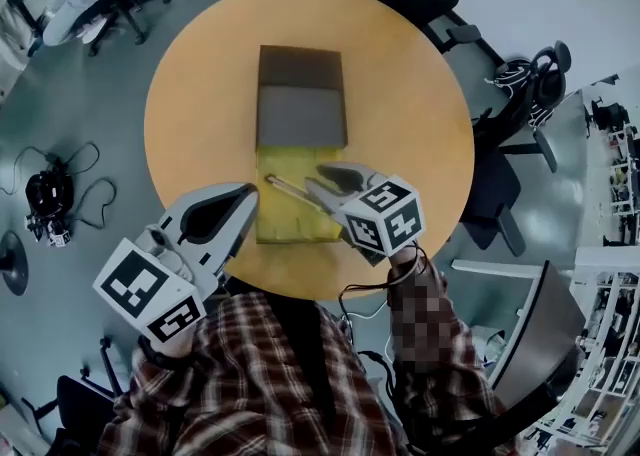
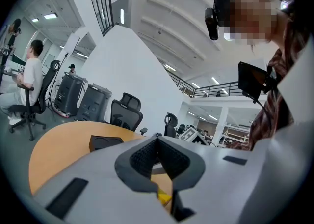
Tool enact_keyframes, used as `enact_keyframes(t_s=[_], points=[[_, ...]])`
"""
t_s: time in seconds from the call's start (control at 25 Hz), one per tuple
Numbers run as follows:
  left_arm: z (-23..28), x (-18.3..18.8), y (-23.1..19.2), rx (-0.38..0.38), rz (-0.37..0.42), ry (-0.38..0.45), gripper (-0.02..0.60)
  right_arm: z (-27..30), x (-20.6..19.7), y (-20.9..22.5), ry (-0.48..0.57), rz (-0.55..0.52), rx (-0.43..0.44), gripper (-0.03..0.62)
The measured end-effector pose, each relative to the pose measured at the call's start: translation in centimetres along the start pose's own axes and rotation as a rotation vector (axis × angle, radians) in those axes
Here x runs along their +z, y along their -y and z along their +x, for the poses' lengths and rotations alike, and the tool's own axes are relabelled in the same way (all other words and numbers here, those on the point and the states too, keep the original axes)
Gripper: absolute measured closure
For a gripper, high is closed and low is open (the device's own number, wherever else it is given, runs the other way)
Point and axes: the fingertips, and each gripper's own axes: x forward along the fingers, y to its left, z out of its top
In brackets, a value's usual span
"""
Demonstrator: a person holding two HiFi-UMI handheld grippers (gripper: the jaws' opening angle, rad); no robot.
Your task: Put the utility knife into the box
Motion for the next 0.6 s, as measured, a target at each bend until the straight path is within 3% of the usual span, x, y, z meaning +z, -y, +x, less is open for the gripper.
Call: enact_keyframes(t_s=[0.16, 0.28, 0.48, 0.6], points=[[0.9, 1.2, 1.2, -0.045, 0.034, 0.006, 0.571, -5.0, 4.2, -0.7, 0.271, 0.100, -0.059, 0.470], [1.9, 2.0, 2.3, -0.084, 0.059, 0.010, 0.571, -8.4, 5.9, -1.6, 0.410, 0.153, -0.102, 0.471], [3.6, 2.8, 4.1, -0.147, 0.088, 0.006, 0.571, -13.2, 6.9, -3.0, 0.545, 0.166, -0.217, 0.559], [4.3, 2.8, 4.8, -0.172, 0.094, -0.001, 0.572, -14.8, 7.0, -3.8, 0.585, 0.169, -0.263, 0.579]])
